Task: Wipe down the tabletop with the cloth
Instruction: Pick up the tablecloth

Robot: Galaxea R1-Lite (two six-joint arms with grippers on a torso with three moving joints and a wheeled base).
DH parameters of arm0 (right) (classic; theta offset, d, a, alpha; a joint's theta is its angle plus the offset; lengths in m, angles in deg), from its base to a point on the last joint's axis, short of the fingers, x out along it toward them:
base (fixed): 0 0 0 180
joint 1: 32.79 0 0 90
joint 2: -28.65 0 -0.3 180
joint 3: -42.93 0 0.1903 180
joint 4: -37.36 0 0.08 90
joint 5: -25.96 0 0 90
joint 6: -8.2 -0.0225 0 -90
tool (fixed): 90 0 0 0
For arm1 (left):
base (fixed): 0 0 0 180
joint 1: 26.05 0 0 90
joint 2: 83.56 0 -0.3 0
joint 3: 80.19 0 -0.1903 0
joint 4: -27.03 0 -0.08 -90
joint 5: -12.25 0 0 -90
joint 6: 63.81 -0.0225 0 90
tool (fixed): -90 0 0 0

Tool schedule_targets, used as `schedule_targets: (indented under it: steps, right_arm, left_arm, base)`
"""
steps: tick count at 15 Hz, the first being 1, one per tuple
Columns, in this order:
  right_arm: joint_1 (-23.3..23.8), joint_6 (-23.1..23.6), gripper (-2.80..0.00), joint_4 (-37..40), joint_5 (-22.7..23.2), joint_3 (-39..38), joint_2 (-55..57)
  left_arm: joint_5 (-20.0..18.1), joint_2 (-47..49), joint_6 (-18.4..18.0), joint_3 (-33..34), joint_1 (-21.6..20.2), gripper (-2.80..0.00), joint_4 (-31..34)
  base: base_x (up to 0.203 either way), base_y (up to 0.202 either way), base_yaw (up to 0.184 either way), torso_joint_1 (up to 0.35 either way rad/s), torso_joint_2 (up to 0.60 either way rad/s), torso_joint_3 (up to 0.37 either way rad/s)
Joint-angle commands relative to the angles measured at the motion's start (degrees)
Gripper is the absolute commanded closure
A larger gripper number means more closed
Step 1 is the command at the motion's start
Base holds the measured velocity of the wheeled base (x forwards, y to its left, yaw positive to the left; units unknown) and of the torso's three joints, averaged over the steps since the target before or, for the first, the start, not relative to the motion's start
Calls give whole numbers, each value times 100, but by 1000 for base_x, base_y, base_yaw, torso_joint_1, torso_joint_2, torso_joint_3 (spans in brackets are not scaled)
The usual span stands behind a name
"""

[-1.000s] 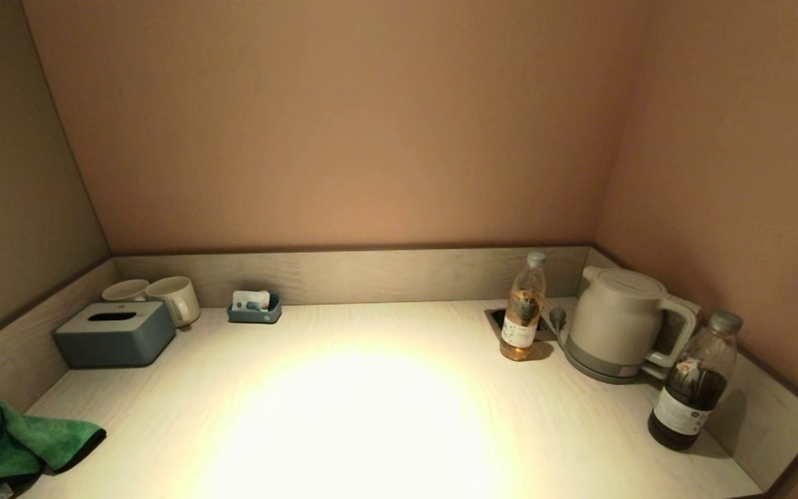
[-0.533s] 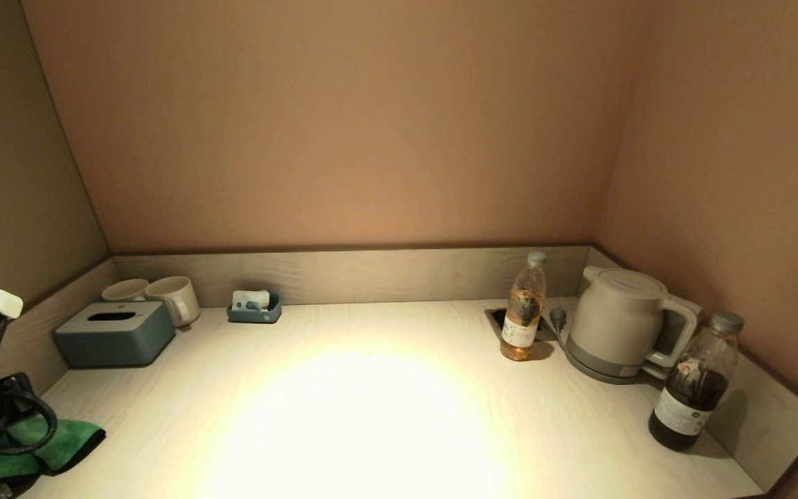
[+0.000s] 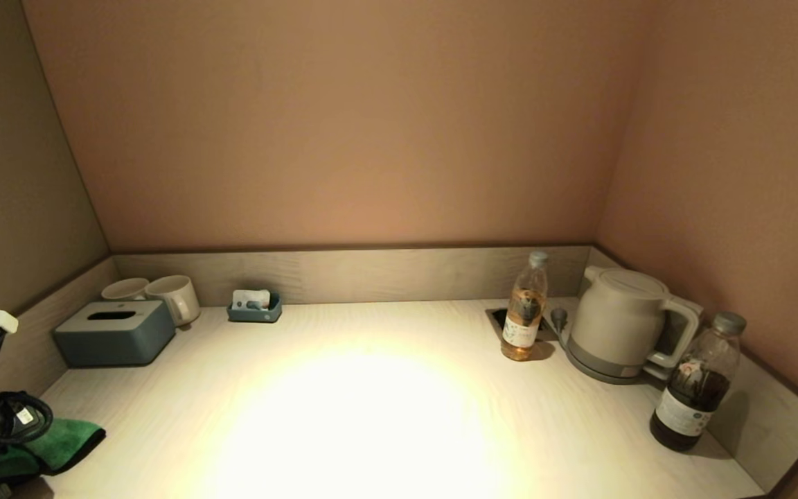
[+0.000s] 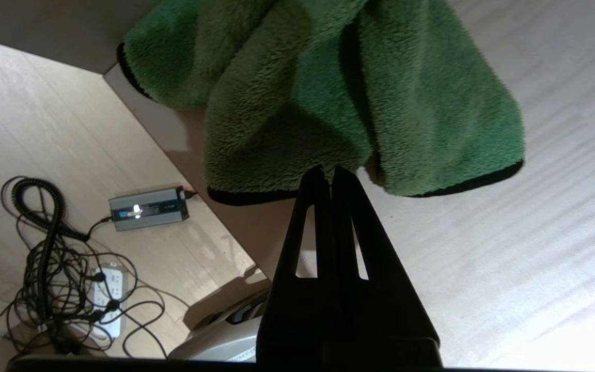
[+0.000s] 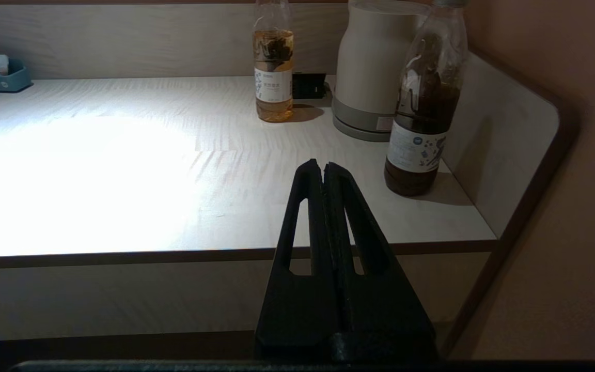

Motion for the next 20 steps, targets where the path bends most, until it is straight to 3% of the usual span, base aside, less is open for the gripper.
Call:
schedule_targets:
  steps: [1, 5, 6, 9, 13, 16, 20]
  right_arm:
    - [-5, 0, 0, 1, -1, 0, 7]
    - [-5, 0, 0, 1, 8, 0, 7]
    - [-5, 0, 0, 1, -1, 0, 7]
    - [-5, 0, 0, 1, -1, 0, 7]
    - [-5, 0, 0, 1, -1, 0, 7]
    - [1, 0, 0, 1, -1, 0, 7]
    - [-5, 0, 0, 1, -1, 0, 7]
  left_arm:
    - [-108, -198, -21, 40, -51, 0, -50]
    - [-193, -234, -250, 23, -59, 0, -101]
    - [-229, -206, -259, -26, -59, -280, -172]
    - [-246, -205, -260, -132, -60, -280, -208]
    - [-262, 107, -485, -499, -436, -280, -215]
    - [-477, 488, -590, -872, -792, -280, -200]
    - [-498, 875, -686, -995, -937, -280, -231]
  base:
    - [0, 0, 0, 0, 0, 0]
    - [0, 0, 0, 0, 0, 0]
    - [0, 0, 0, 0, 0, 0]
    - [0, 0, 0, 0, 0, 0]
    - [0, 0, 0, 0, 0, 0]
    - [0, 0, 0, 0, 0, 0]
    - [0, 0, 0, 0, 0, 0]
